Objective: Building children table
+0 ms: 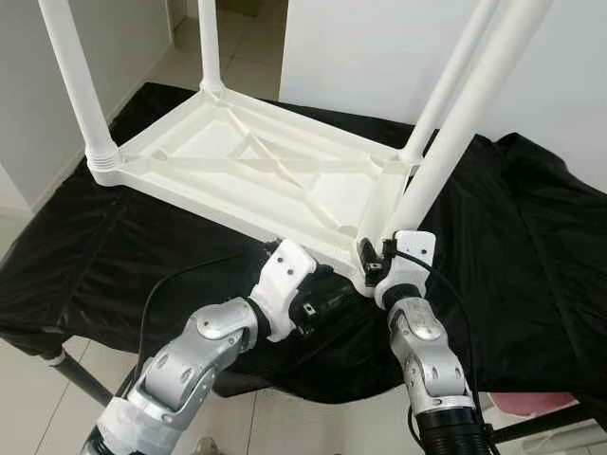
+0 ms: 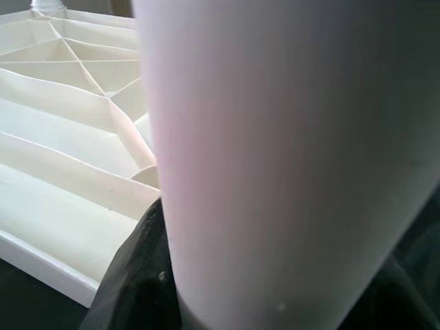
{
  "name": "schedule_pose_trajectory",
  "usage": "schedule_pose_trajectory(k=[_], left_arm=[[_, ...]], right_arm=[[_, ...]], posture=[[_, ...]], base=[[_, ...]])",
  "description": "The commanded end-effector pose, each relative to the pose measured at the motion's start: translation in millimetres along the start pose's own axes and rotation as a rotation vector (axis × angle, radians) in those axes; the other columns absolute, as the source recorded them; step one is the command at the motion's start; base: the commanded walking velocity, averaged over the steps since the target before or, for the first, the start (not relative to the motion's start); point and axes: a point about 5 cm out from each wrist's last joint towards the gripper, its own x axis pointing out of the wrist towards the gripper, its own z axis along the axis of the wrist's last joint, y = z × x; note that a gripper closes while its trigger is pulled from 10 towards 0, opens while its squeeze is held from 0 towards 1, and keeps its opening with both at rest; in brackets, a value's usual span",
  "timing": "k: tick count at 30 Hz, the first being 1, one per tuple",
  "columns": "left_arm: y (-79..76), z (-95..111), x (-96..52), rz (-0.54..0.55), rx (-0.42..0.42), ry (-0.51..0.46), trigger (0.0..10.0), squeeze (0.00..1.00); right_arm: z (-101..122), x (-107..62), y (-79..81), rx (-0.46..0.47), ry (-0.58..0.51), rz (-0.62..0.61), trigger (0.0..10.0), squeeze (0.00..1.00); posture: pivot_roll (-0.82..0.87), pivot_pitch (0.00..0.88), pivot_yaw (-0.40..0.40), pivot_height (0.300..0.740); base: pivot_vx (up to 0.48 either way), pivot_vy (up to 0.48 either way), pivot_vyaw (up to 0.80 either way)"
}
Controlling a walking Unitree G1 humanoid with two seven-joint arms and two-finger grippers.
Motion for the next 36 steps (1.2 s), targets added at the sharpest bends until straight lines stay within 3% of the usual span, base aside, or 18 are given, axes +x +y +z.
schedule_pose_trajectory(k=[1,2,3,12,18,19,20,23,26,30,36], left_arm=[[-5.7,-3.2,0.5,-0.054,-0.005,0.010,10.0,0.00],[-5.4,-3.3,0.3,-0.057,-0.004,0.012,10.0,0.00],[-4.7,-3.2,0.0,-0.058,-0.003,0.014,10.0,0.00],[-3.2,-3.1,-1.0,-0.056,0.000,0.016,10.0,0.00],[-4.9,-3.9,-0.1,-0.057,-0.005,0.016,10.0,0.00],[-5.1,-3.6,0.2,-0.056,-0.005,0.014,10.0,0.00],[-5.1,-3.4,0.3,-0.056,-0.006,0.013,10.0,0.00],[-5.2,-3.4,0.6,-0.055,-0.009,0.012,10.0,0.00],[-5.3,-3.6,0.5,-0.055,-0.010,0.012,10.0,0.00],[-5.4,-3.9,0.7,-0.060,-0.011,0.014,10.0,0.00],[-4.9,-3.6,1.1,-0.063,-0.009,0.015,10.0,0.00]], right_arm=[[-7.1,-5.9,-2.2,-0.017,0.035,-0.053,10.0,0.00],[-6.4,-6.2,-1.4,-0.007,0.033,-0.042,10.0,0.00],[-5.0,-6.6,-1.9,-0.007,0.032,-0.045,10.0,1.00],[0.5,-5.3,-1.1,0.002,0.016,-0.041,10.0,1.00],[7.1,-2.3,-6.8,0.011,-0.015,0.035,10.0,1.00],[7.6,-2.4,-8.0,0.011,-0.018,0.052,10.0,0.06],[8.8,-2.3,-9.1,0.014,-0.027,0.090,10.0,0.00],[11.8,-1.7,-13.8,0.007,-0.047,0.186,10.0,0.00],[12.2,-1.3,-15.4,0.003,-0.050,0.204,10.0,0.00],[14.6,3.9,-27.7,-0.045,-0.065,0.367,10.0,0.00],[16.1,9.0,-31.9,-0.082,-0.059,0.474,10.0,0.00]], posture=[[0.05,0.037,-0.101,0.740],[0.05,0.037,-0.099,0.740],[0.05,0.037,-0.097,0.740],[0.05,0.036,-0.096,0.740],[0.05,0.041,-0.103,0.740],[0.05,0.040,-0.106,0.740],[0.05,0.041,-0.108,0.740],[0.05,0.042,-0.109,0.740],[0.05,0.043,-0.108,0.740],[0.04,0.044,-0.102,0.740],[0.04,0.045,-0.097,0.740]], base=[[0.000,0.000,0.00],[0.000,0.000,0.00],[0.000,0.000,0.00],[0.000,0.000,0.00],[0.000,0.000,0.00],[0.000,0.000,0.00],[0.000,0.000,0.00],[0.000,0.000,0.00],[0.000,0.000,0.00],[0.000,0.000,0.00],[0.000,0.000,0.00]])
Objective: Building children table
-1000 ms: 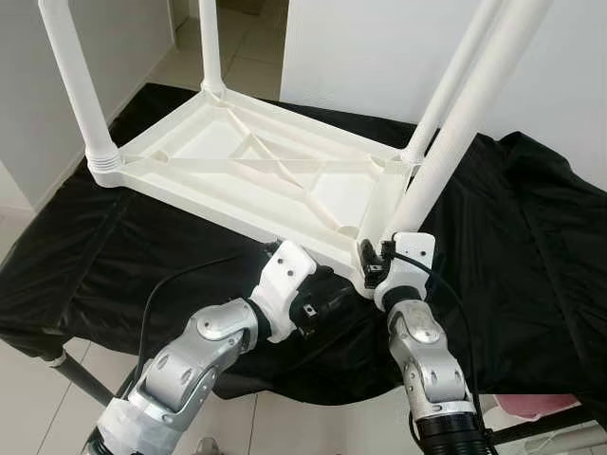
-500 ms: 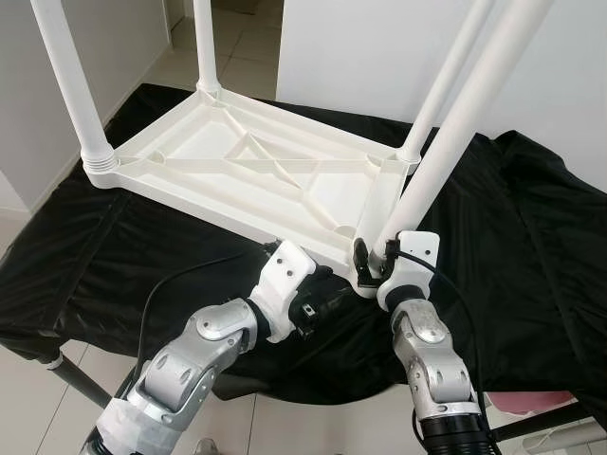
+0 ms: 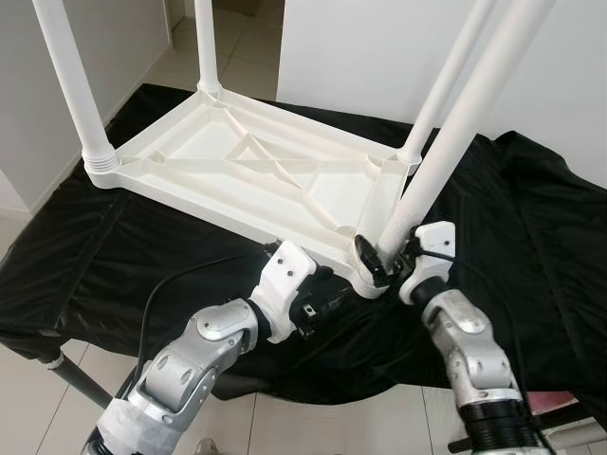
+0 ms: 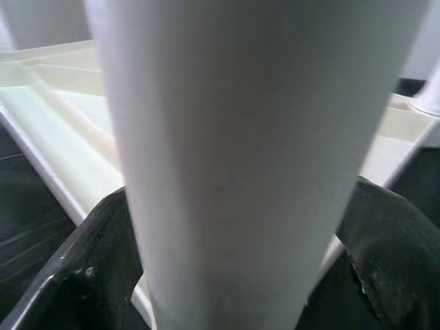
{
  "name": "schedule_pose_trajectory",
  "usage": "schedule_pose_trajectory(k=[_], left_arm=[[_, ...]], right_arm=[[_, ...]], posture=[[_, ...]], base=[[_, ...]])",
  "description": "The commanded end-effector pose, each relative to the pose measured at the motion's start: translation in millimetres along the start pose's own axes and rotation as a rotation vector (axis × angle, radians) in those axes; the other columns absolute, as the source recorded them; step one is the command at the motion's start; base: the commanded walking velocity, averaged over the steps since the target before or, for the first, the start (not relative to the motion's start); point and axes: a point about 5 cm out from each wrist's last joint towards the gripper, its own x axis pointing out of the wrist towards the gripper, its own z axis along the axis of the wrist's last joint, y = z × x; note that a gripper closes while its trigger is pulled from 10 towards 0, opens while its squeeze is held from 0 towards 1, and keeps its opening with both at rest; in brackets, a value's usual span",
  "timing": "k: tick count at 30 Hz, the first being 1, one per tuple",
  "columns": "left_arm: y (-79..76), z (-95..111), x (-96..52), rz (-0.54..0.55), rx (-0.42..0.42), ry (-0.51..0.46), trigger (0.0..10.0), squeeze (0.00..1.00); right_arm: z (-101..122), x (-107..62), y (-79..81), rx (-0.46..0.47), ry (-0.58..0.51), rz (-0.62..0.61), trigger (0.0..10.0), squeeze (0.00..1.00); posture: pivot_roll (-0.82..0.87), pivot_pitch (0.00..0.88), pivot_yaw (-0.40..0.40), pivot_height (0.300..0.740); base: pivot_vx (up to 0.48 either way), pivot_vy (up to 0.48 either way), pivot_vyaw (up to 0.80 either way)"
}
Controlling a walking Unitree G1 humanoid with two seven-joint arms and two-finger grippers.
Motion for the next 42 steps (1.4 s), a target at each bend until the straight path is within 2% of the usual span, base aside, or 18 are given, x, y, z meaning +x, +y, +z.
schedule_pose_trajectory(k=[1,9,10,11,12,13,24,25,29,31,33,35,36,42], left_arm=[[-4.3,-2.9,1.2,-0.066,-0.004,0.015,10.0,0.00],[-4.4,-2.6,1.9,-0.071,-0.002,0.016,10.0,0.00],[-4.6,-2.5,2.1,-0.072,-0.001,0.015,10.0,0.00],[-4.7,-2.4,2.1,-0.072,-0.001,0.015,10.0,0.00],[-4.7,-2.4,2.1,-0.072,-0.001,0.015,10.0,0.00],[-5.1,-2.5,2.2,-0.072,-0.001,0.015,10.0,0.00],[-6.1,-3.9,2.0,-0.064,-0.008,0.015,10.0,0.00],[-6.0,-4.2,1.5,-0.064,-0.008,0.016,10.0,0.00],[-5.7,-5.0,0.8,-0.064,-0.009,0.018,10.0,0.00],[-6.1,-5.7,0.8,-0.068,-0.010,0.021,10.0,0.00],[-6.5,-5.9,1.0,-0.070,-0.011,0.022,10.0,0.00],[-6.5,-5.9,1.0,-0.070,-0.011,0.022,10.0,0.00],[-7.9,-6.4,1.1,-0.079,-0.018,0.022,10.0,0.00],[-8.6,-6.6,1.4,-0.082,-0.024,0.020,10.0,0.00]], right_arm=[[-2.1,3.9,-1.9,-0.014,0.013,0.079,10.0,0.00],[-7.1,9.5,-3.0,-0.049,0.042,0.159,10.0,0.00],[-9.0,9.8,-2.4,-0.049,0.050,0.179,4.4,0.00],[-11.3,10.2,-2.5,-0.064,0.057,0.195,1.4,0.00],[-11.3,10.2,-2.5,-0.064,0.057,0.195,1.4,0.00],[-13.1,9.9,-2.8,-0.074,0.061,0.204,0.0,0.00],[-19.7,4.2,-10.1,-0.068,0.076,0.227,0.0,0.00],[-19.7,2.7,-12.3,-0.066,0.078,0.213,10.0,0.00],[-19.6,0.4,-16.2,-0.058,0.078,0.173,10.0,0.00],[-17.6,0.9,-19.3,-0.053,0.066,0.086,10.0,0.00],[-16.1,1.4,-19.2,-0.049,0.057,0.052,10.0,0.00],[-16.1,1.4,-19.2,-0.049,0.057,0.052,10.0,0.00],[-13.2,2.0,-15.3,-0.042,0.037,-0.024,10.0,0.00],[-14.5,0.1,-4.3,-0.033,0.022,-0.106,10.0,0.00]], posture=[[0.04,0.042,-0.094,0.740],[0.04,0.037,-0.093,0.740],[0.04,0.035,-0.093,0.740],[0.04,0.035,-0.093,0.740],[0.04,0.035,-0.093,0.740],[0.04,0.034,-0.097,0.740],[0.05,0.028,-0.109,0.740],[0.05,0.026,-0.110,0.740],[0.05,0.024,-0.111,0.740],[0.04,0.021,-0.108,0.740],[0.04,0.021,-0.108,0.740],[0.04,0.021,-0.108,0.740],[0.04,0.018,-0.104,0.740],[0.03,0.016,-0.103,0.740]], base=[[0.000,0.000,0.00],[0.000,0.000,0.00],[0.000,0.000,0.00],[0.000,0.000,0.00],[0.000,0.000,0.00],[0.000,0.000,0.00],[0.000,0.000,0.00],[0.000,0.000,0.00],[0.000,0.000,0.00],[0.000,0.000,0.00],[0.000,0.000,0.00],[0.000,0.000,0.00],[0.000,0.000,0.00],[0.000,0.000,0.00]])
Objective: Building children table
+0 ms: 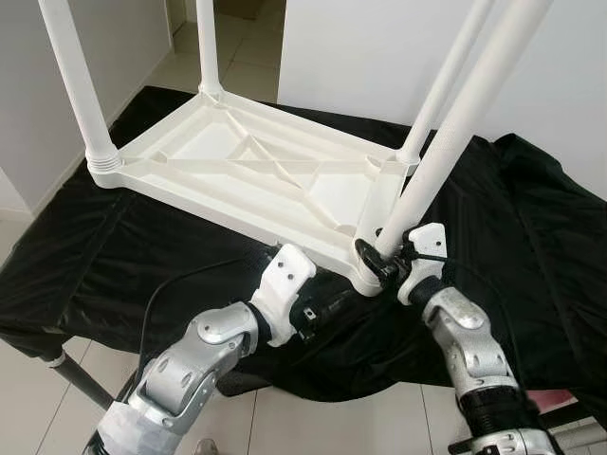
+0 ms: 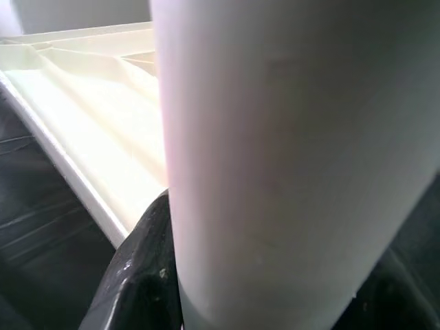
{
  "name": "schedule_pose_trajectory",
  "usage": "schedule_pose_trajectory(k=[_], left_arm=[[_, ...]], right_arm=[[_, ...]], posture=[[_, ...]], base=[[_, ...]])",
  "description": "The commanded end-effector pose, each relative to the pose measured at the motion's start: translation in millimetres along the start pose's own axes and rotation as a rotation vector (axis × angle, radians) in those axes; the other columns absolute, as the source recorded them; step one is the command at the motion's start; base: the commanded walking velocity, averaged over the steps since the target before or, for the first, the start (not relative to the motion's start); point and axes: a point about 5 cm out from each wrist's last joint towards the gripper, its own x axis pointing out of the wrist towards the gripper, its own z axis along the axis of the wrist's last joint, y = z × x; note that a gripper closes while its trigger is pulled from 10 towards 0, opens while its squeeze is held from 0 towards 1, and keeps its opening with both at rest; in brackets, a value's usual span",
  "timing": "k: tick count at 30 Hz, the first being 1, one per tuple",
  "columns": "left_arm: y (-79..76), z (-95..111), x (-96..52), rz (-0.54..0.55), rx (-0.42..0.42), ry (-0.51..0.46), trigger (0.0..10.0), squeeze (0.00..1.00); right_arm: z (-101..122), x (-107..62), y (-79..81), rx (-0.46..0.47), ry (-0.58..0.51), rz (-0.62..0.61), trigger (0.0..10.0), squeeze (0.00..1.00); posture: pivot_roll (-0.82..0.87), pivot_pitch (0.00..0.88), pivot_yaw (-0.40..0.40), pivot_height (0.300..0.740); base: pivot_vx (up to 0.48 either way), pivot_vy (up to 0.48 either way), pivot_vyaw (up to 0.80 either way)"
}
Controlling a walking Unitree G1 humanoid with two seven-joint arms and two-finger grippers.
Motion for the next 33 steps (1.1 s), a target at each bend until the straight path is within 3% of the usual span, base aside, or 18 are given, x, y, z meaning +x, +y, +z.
schedule_pose_trajectory(k=[1,7,10,13,19,28,29,33], left_arm=[[-6.0,-2.6,2.0,-0.077,-0.010,0.011,10.0,0.00],[-7.4,-2.1,3.0,-0.085,-0.022,0.004,10.0,0.00],[-9.1,-1.6,4.4,-0.088,-0.025,0.000,10.0,0.00],[-9.7,-1.6,4.5,-0.090,-0.026,-0.001,10.0,0.00],[-9.7,-2.0,4.3,-0.095,-0.027,0.000,10.0,0.00],[-9.5,-2.0,4.6,-0.099,-0.025,0.003,10.0,0.00],[-9.8,-2.2,4.5,-0.100,-0.025,0.004,10.0,0.00],[-9.9,-2.2,4.8,-0.101,-0.025,0.004,10.0,0.00]], right_arm=[[0.3,-3.0,-5.2,-0.016,0.009,-0.048,10.0,0.00],[-1.6,-3.8,8.9,0.042,0.010,-0.175,10.0,0.00],[-0.9,-8.3,18.9,0.097,-0.001,-0.341,10.0,0.00],[0.4,-10.0,26.8,0.118,-0.007,-0.382,10.0,0.00],[2.1,-9.8,37.3,0.140,-0.008,-0.375,10.0,0.00],[5.0,-8.6,38.8,0.126,0.005,-0.368,10.0,0.00],[6.1,-8.2,38.9,0.127,0.000,-0.346,10.0,1.00],[8.0,-8.2,37.6,0.108,-0.010,-0.302,10.0,1.00]], posture=[[0.03,0.016,-0.103,0.740],[0.03,0.016,-0.106,0.740],[0.03,0.015,-0.106,0.740],[0.03,0.013,-0.109,0.740],[0.04,0.010,-0.109,0.740],[0.03,0.007,-0.109,0.740],[0.03,0.007,-0.111,0.740],[0.04,0.007,-0.115,0.740]], base=[[0.000,0.000,0.00],[0.000,0.000,0.00],[0.000,0.000,0.00],[0.000,0.000,0.00],[0.000,0.000,0.00],[0.000,0.000,0.00],[0.000,0.000,0.00],[0.000,0.000,0.00]])
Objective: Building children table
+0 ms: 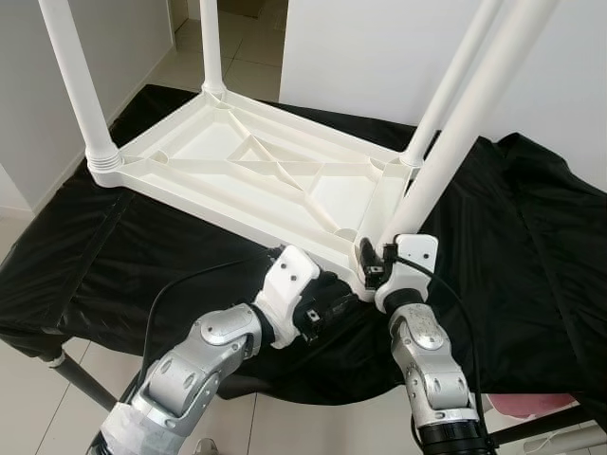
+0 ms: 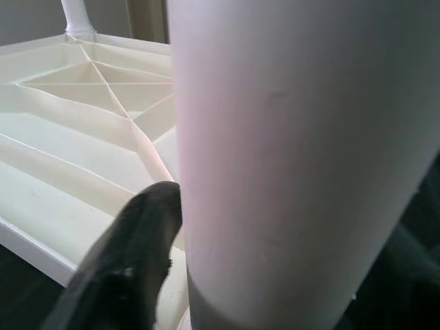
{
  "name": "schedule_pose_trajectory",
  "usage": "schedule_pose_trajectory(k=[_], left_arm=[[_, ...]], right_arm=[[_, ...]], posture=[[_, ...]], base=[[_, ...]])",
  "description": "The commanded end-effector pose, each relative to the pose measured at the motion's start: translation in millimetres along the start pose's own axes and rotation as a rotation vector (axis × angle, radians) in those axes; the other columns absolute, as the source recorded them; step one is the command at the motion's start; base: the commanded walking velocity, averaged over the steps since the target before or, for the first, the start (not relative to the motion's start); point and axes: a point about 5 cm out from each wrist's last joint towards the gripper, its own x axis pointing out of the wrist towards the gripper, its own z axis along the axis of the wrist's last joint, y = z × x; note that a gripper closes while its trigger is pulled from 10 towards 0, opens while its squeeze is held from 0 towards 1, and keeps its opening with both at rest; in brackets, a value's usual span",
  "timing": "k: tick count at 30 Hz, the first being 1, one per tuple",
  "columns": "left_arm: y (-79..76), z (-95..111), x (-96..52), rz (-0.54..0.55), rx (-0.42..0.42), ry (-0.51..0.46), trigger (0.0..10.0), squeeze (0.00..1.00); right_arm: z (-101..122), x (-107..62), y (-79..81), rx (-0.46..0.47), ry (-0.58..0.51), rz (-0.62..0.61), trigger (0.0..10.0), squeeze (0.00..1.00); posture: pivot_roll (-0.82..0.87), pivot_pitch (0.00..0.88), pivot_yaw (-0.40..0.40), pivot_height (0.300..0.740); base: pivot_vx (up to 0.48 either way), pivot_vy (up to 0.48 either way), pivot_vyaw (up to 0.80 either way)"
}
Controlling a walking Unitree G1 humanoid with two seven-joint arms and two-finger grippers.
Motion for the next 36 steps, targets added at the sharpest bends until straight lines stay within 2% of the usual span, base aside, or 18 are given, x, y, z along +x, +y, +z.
schedule_pose_trajectory(k=[1,8,9,12,18,22,24,28,35,36], left_arm=[[-6.6,-2.9,2.6,-0.087,-0.014,0.013,10.0,0.00],[-7.3,-3.7,2.1,-0.084,-0.016,0.013,10.0,0.00],[-7.2,-3.7,2.0,-0.083,-0.016,0.013,10.0,0.00],[-6.2,-3.6,2.3,-0.080,-0.016,0.013,10.0,0.00],[-6.8,-3.4,2.7,-0.082,-0.017,0.012,10.0,0.00],[-6.7,-3.7,3.3,-0.087,-0.014,0.017,10.0,0.00],[-6.8,-4.2,3.5,-0.089,-0.006,0.023,10.0,0.00],[-6.8,-4.3,2.5,-0.090,0.000,0.029,10.0,0.00],[-5.9,-4.3,1.7,-0.088,0.004,0.032,10.0,0.00],[-5.0,-3.9,1.8,-0.086,0.007,0.032,10.0,0.00]], right_arm=[[1.3,-1.9,-1.3,-0.004,-0.009,0.050,10.0,1.00],[1.3,-4.0,-10.4,-0.027,-0.019,0.140,10.0,1.00],[0.1,-4.7,-13.3,-0.041,-0.013,0.156,10.0,0.00],[-0.8,-1.4,-21.5,-0.061,-0.008,0.181,10.0,0.00],[-1.9,4.2,-26.2,-0.068,0.000,0.229,10.0,0.00],[-5.9,10.8,-27.9,-0.067,0.016,0.339,10.0,0.00],[-6.8,13.0,-29.4,-0.063,0.018,0.353,10.0,0.00],[-8.4,20.1,-25.8,-0.058,0.027,0.468,10.0,0.00],[-10.8,24.7,-23.1,-0.081,0.039,0.527,10.0,0.00],[-11.4,27.5,-23.2,-0.092,0.045,0.539,5.7,0.00]], posture=[[0.04,0.007,-0.117,0.740],[0.04,0.005,-0.122,0.740],[0.04,0.005,-0.123,0.740],[0.04,0.002,-0.124,0.740],[0.04,0.002,-0.121,0.740],[0.04,0.004,-0.114,0.740],[0.04,0.005,-0.115,0.740],[0.04,0.011,-0.107,0.740],[0.05,0.011,-0.103,0.740],[0.05,0.010,-0.101,0.740]], base=[[0.000,0.000,0.00],[0.000,0.000,0.00],[0.000,0.000,0.00],[0.000,0.000,0.00],[0.000,0.000,0.00],[0.000,0.000,0.00],[0.000,0.000,0.00],[0.000,0.000,0.00],[0.000,0.000,0.00],[0.000,0.000,0.00]])
